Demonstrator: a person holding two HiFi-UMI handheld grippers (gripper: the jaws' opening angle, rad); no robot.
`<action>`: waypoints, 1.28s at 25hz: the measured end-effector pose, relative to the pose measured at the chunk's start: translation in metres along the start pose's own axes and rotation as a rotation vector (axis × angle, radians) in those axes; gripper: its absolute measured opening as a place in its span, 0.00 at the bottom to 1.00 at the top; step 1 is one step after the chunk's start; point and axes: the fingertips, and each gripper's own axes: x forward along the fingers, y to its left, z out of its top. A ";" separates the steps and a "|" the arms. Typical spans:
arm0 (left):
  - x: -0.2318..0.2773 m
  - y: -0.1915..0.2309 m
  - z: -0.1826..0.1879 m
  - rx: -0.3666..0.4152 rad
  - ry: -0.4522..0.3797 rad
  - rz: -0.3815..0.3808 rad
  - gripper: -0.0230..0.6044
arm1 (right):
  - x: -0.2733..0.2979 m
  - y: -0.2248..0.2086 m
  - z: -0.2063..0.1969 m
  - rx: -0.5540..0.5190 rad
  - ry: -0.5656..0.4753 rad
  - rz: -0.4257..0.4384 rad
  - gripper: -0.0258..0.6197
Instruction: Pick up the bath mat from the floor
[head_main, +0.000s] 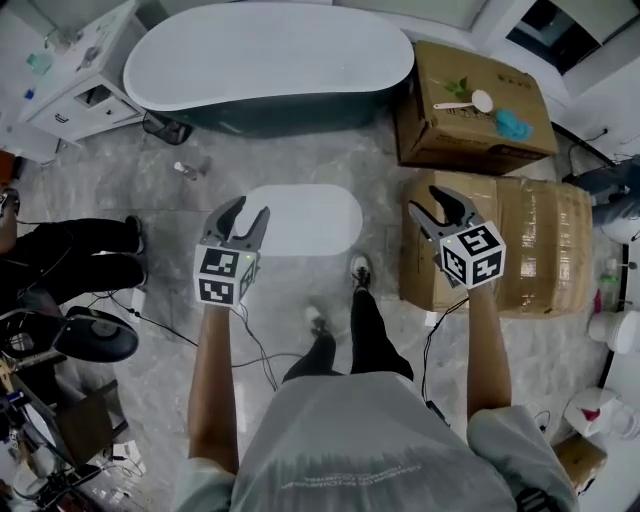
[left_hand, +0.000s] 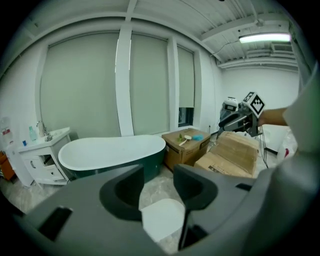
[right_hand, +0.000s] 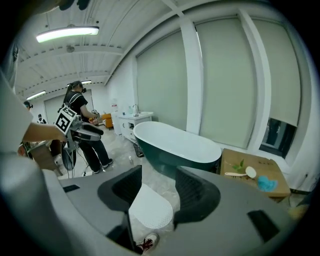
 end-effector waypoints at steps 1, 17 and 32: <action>0.015 0.000 -0.007 -0.006 0.028 -0.006 0.33 | 0.014 -0.010 -0.007 0.021 0.012 0.008 0.36; 0.203 -0.003 -0.125 -0.183 0.334 -0.086 0.33 | 0.198 -0.084 -0.149 0.204 0.282 0.135 0.38; 0.367 -0.047 -0.304 -0.187 0.437 -0.253 0.34 | 0.344 -0.098 -0.342 0.321 0.382 0.148 0.41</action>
